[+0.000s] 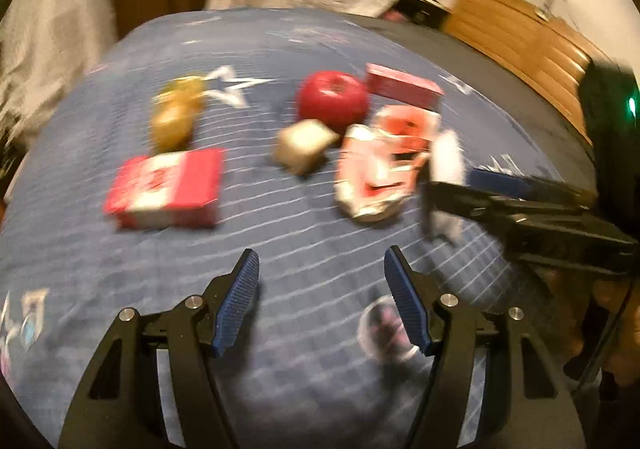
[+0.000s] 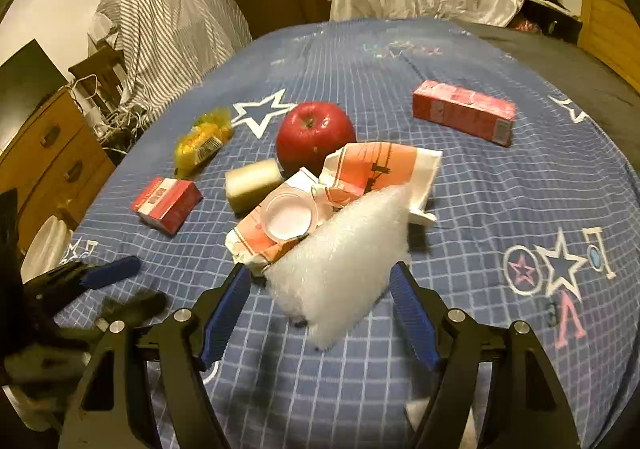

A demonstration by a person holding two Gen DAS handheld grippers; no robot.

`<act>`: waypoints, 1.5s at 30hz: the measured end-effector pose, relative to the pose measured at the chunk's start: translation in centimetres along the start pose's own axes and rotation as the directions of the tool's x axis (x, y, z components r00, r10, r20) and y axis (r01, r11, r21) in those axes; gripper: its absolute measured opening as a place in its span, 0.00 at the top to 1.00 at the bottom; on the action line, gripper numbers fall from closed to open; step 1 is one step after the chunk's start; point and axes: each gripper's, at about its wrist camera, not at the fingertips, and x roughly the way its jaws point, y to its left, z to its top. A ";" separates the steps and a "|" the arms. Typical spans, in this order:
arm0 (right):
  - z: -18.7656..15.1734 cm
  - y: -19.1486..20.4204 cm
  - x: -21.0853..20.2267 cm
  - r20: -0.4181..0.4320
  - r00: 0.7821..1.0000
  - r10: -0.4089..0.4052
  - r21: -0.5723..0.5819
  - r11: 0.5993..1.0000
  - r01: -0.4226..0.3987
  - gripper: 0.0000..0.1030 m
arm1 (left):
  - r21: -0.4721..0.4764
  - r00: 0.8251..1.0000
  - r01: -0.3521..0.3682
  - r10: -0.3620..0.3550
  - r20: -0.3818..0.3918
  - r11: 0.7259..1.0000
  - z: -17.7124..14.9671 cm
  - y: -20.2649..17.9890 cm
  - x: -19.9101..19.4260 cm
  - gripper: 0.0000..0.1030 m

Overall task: Collect trash
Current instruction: 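Move both tools back over the remaining trash on the bed, then grasp the orange-white paper wrapper with the left tool while the right tool grasps the white foam sheet, then release the foam sheet and grasp the clear plastic cup with the right tool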

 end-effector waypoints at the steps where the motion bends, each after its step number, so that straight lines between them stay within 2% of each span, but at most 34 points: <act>1: 0.1 -0.4 0.4 -0.005 1.000 -0.006 0.007 1.000 0.006 0.29 | 0.012 1.000 0.003 -0.002 -0.004 1.000 0.4 -0.6 0.9 0.37; 3: 0.2 -0.3 1.0 -0.018 1.000 -0.010 0.024 1.000 0.010 0.30 | 0.024 1.000 0.020 -0.019 -0.010 1.000 1.1 -1.4 2.1 0.35; 8: -0.1 -2.1 -0.3 0.004 0.999 0.036 0.053 0.998 -0.036 0.57 | 0.069 0.997 0.072 -0.070 -0.028 0.995 2.9 -2.8 4.6 0.33; 12: -1.0 -3.8 -2.1 0.026 0.997 0.070 0.094 0.993 -0.072 0.64 | 0.059 0.994 0.097 -0.094 -0.061 0.993 3.8 -3.6 6.6 0.33; 13: -1.3 -4.2 -2.5 0.029 0.997 0.077 0.105 0.991 -0.080 0.65 | 0.054 0.994 0.099 -0.096 -0.062 0.994 3.9 -3.5 6.6 0.47; 14: -1.6 -4.5 -2.7 0.030 0.996 0.086 0.115 0.989 -0.089 0.66 | 0.044 0.992 0.113 -0.110 -0.064 0.993 4.0 -3.5 6.8 0.55; 17: -2.4 -5.0 -3.5 0.052 0.990 0.135 0.138 0.980 -0.141 0.68 | 0.037 0.990 0.132 -0.130 -0.047 0.991 3.8 -3.7 6.0 0.59; 19: -2.7 -4.8 -4.1 0.063 0.984 0.167 0.136 0.975 -0.174 0.68 | 0.064 0.993 0.115 -0.114 -0.020 0.991 3.2 -4.1 4.4 0.59; 23: -3.6 -3.0 -5.0 0.062 0.973 0.221 0.098 0.969 -0.226 0.68 | 0.205 0.995 0.038 -0.055 0.078 0.978 1.0 -5.7 -1.3 0.59; 24: -3.8 -2.6 -5.1 0.057 0.971 0.232 0.091 0.967 -0.237 0.68 | 0.230 0.996 0.018 -0.038 0.083 0.973 0.3 -5.7 -2.3 0.59; 25: -4.0 -2.2 -5.2 0.052 0.969 0.241 0.087 0.966 -0.245 0.68 | 0.271 0.995 -0.068 0.046 0.086 0.960 -0.7 -5.7 -2.8 0.59; 26: -4.3 -1.6 -5.3 0.049 0.968 0.246 0.077 0.965 -0.249 0.68 | 0.283 0.993 -0.106 0.088 0.076 0.953 -1.2 -5.5 -2.8 0.59; 28: -4.6 -1.1 -5.5 0.039 0.965 0.261 0.069 0.962 -0.263 0.68 | 0.263 0.994 -0.109 0.102 0.040 0.959 -2.3 -4.6 -3.3 0.59; 30: -5.1 -0.4 -5.7 0.026 0.963 0.269 0.058 0.961 -0.270 0.68 | 0.322 0.985 -0.170 0.174 0.018 0.931 -4.0 -4.7 -3.9 0.58; 34: -6.2 0.4 -5.5 0.005 0.967 0.254 0.037 0.966 -0.254 0.68 | 0.442 0.961 -0.271 0.266 0.076 0.855 -5.9 -5.9 -5.3 0.54; 35: -6.4 0.3 -5.5 0.006 0.970 0.245 0.029 0.969 -0.245 0.68 | 0.454 0.941 -0.329 0.329 0.081 0.828 -6.1 -5.6 -5.0 0.54; 36: -6.5 0.5 -5.6 0.009 0.971 0.238 0.023 0.971 -0.238 0.68 | 0.478 0.901 -0.414 0.424 0.094 0.774 -6.4 -5.2 -4.4 0.55; 37: -6.6 0.6 -5.7 0.011 0.971 0.237 0.023 0.971 -0.237 0.68 | 0.473 0.899 -0.416 0.430 0.085 0.776 -6.4 -4.7 -4.5 0.55; 38: -6.6 0.5 -5.8 0.012 0.973 0.232 0.020 0.972 -0.232 0.68 | 0.417 0.936 -0.339 0.345 0.064 0.843 -6.1 -4.0 -5.4 0.55; 39: -6.7 0.6 -5.9 0.017 0.974 0.225 0.018 0.974 -0.226 0.68 | 0.372 0.961 -0.272 0.268 0.065 0.887 -5.9 -3.5 -6.2 0.54; 40: -6.6 0.4 -5.9 0.021 0.975 0.223 0.020 0.974 -0.224 0.68 | 0.344 0.967 -0.253 0.244 0.071 0.904 -5.8 -3.2 -6.7 0.54; 41: -6.6 0.3 -6.1 0.029 0.976 0.216 0.022 0.976 -0.217 0.67 | 0.346 0.954 -0.298 0.289 0.078 0.890 -5.9 -2.8 -6.5 0.54; 42: -6.5 0.1 -6.3 0.035 0.978 0.208 0.020 0.978 -0.209 0.66 | 0.331 0.955 -0.295 0.289 0.069 0.896 -6.0 -2.3 -6.4 0.54; 43: -6.4 0.1 -6.7 0.044 0.979 0.197 0.013 0.980 -0.198 0.65 | 0.290 0.964 -0.265 0.259 0.059 0.920 -6.0 -1.5 -6.5 0.53; 45: -6.2 -0.2 -7.1 0.060 0.984 0.169 -0.002 0.986 -0.170 0.59 | 0.231 0.972 -0.237 0.232 0.050 0.944 -6.1 -0.2 -6.8 0.52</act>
